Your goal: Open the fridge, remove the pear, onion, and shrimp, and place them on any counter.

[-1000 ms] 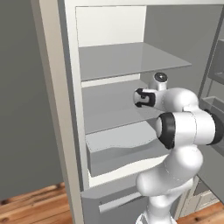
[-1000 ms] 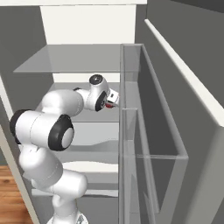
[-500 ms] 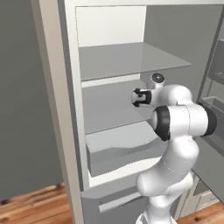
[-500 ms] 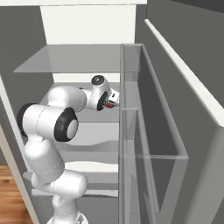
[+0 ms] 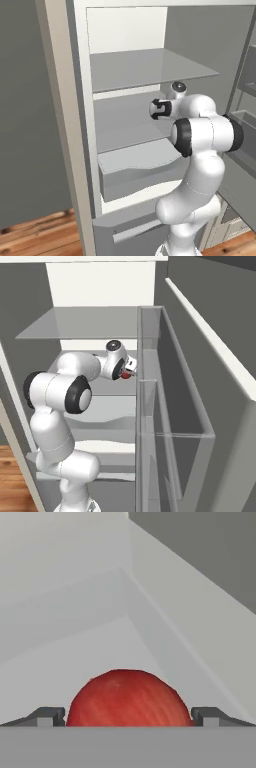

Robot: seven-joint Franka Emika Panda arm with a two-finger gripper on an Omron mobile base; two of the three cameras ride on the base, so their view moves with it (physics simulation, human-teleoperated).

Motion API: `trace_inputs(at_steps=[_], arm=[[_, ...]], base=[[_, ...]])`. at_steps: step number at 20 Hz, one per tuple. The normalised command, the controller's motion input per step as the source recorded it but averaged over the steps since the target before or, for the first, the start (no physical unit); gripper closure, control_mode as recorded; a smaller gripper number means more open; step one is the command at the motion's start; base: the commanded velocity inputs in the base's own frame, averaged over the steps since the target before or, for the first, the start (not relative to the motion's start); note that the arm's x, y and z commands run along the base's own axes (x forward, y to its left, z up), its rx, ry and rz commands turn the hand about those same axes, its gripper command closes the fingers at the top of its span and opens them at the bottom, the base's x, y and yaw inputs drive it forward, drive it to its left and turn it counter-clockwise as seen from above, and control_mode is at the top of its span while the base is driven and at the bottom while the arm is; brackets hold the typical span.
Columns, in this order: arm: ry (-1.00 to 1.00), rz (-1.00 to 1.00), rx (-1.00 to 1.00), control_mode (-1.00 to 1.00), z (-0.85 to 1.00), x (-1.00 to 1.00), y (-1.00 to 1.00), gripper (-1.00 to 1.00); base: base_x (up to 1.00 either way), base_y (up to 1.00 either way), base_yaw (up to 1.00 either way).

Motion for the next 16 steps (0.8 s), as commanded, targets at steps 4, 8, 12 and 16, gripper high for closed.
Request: trace_inputs(at_steps=[4,8,12,16], arm=[[0.09,0.0,0.0,-1.0,-0.28,-0.18,-0.03,1.0],[0.07,0.0,0.0,-1.0,-0.28,-0.26,-0.05,1.0],[-0.01,0.0,-0.06,-1.0,-0.2,-0.07,0.0,1.0],[-0.06,0.0,-0.12,-1.0,-0.56,-0.05,-0.03,1.0]], base=[[0.0,0.0,0.0],[0.0,0.0,0.0],[0.0,0.0,0.0],[0.0,0.0,0.0]])
